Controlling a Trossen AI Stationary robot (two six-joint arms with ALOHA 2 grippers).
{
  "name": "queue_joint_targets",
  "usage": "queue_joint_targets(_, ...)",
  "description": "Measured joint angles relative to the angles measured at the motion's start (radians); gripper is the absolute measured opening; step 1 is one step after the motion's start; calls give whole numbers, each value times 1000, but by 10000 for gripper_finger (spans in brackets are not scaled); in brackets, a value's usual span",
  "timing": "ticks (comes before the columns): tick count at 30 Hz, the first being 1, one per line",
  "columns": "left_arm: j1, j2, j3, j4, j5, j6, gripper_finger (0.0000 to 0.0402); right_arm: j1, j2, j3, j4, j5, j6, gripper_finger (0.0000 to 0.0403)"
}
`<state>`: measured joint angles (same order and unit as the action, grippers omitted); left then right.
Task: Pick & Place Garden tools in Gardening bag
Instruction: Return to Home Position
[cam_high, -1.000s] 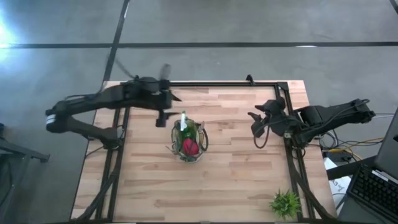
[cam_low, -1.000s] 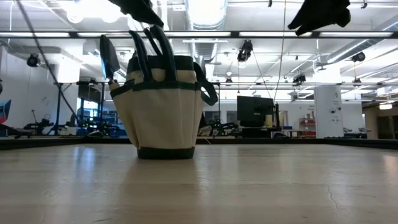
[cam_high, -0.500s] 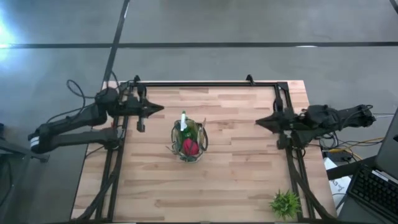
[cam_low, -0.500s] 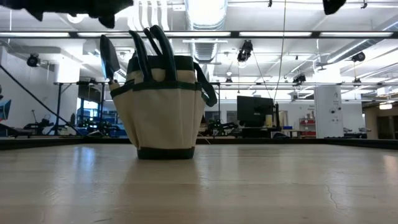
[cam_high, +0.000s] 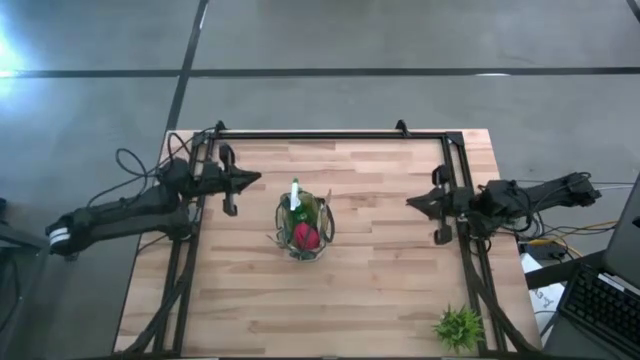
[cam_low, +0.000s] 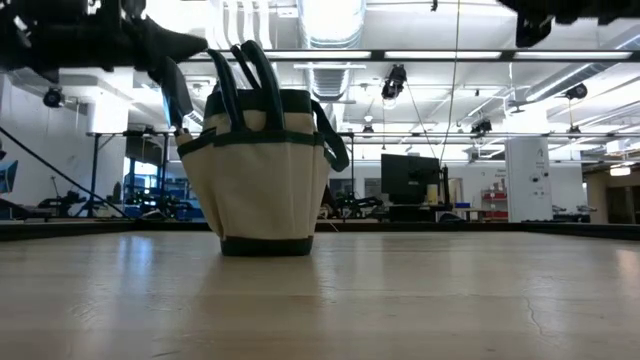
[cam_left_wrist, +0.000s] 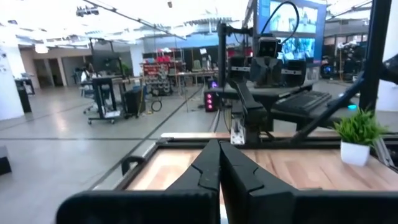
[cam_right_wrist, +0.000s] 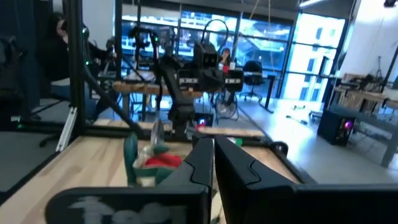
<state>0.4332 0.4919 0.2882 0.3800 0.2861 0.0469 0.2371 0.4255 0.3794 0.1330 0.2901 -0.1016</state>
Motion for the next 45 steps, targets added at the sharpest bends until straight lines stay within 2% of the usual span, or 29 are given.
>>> queue_joint_targets(6,0,0,-80,58,4,-52,7,-1,0,-96,46,0,94,8)
queue_joint_targets(10,0,0,-123,72,4,-16,3,0,0,-171,99,5,152,8)
queue_joint_targets(19,0,0,-191,59,4,30,21,0,2,-278,104,232,330,8)
queue_joint_targets(28,0,2,-276,42,4,30,23,0,2,-356,102,234,327,8)
queue_joint_targets(30,1,2,-278,8,4,30,23,0,3,-368,102,234,327,8)
queue_joint_targets(37,4,-36,-279,-315,-16,28,23,-3,-62,-371,34,233,327,8)
queue_joint_targets(45,2,-197,-280,-333,-30,28,23,-60,-266,-371,-26,233,326,9)
